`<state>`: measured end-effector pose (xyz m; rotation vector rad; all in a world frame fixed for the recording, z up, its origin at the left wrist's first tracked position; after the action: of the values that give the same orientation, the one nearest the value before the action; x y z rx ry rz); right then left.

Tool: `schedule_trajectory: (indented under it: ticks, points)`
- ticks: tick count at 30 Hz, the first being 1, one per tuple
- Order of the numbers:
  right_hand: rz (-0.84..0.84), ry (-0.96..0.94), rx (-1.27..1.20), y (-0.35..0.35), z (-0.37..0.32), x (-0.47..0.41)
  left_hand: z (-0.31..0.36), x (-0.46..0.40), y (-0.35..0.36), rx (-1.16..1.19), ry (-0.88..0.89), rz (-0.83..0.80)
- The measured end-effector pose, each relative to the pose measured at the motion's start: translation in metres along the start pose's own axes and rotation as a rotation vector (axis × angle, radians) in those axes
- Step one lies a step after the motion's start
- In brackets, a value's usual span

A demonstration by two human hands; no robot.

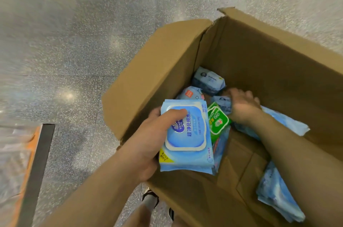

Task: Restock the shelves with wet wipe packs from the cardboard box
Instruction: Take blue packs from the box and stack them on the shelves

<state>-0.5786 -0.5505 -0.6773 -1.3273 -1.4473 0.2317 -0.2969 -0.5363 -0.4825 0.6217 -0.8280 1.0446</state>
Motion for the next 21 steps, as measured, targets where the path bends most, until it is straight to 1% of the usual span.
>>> schedule_trajectory:
  ticks: [2,3,5,7,8,10,12,13,15,17,19,21]
  points:
    - [0.022,0.006,0.13,0.003,-0.002,0.005,-0.002,-0.007,-0.005,-0.049,-0.023,-0.028]
    - [0.048,-0.001,0.159,0.004,-0.003,0.011,-0.005,-0.007,-0.01,-0.084,0.007,-0.048]
    - [0.136,-0.019,0.172,0.006,0.0,0.029,-0.005,-0.006,-0.011,-0.106,0.02,-0.043]
    - [0.223,-0.088,0.174,0.001,0.002,0.052,0.0,-0.001,-0.006,-0.065,0.026,0.005]
    - [0.278,-0.143,0.143,-0.005,0.004,0.065,0.003,0.009,-0.004,-0.049,0.071,-0.001]
    - [0.438,-0.28,-0.041,-0.028,0.004,0.096,0.01,0.021,-0.001,-0.042,0.121,-0.067]
    - [0.618,-0.448,-0.28,-0.059,-0.007,0.133,0.016,0.026,-0.002,-0.044,0.113,-0.129]
    - [0.677,-0.551,-0.383,-0.076,-0.02,0.154,0.018,0.027,-0.002,-0.051,0.095,-0.138]
    - [0.689,-0.806,-0.503,-0.106,-0.056,0.196,0.018,0.031,0.001,-0.078,0.056,-0.146]
    - [0.629,-0.985,-0.439,-0.125,-0.09,0.227,0.022,0.042,0.01,-0.022,0.016,-0.198]
    - [0.508,-1.033,-0.303,-0.129,-0.113,0.241,0.024,0.049,0.019,0.073,-0.035,-0.335]
    - [0.369,-0.988,-0.213,-0.126,-0.126,0.244,0.024,0.056,0.026,0.182,0.0,-0.52]
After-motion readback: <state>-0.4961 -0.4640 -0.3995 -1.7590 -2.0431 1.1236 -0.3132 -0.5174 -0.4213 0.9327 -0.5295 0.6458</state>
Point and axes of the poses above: each hand's wrist, its own x-axis away from the middle knuckle, its own y-axis out of the palm, z = x × y, the point moved 2 cm from there along -x, towards the middle knuckle, and after that the axes turned 14 degrees about -x, right-handed, at the moved point
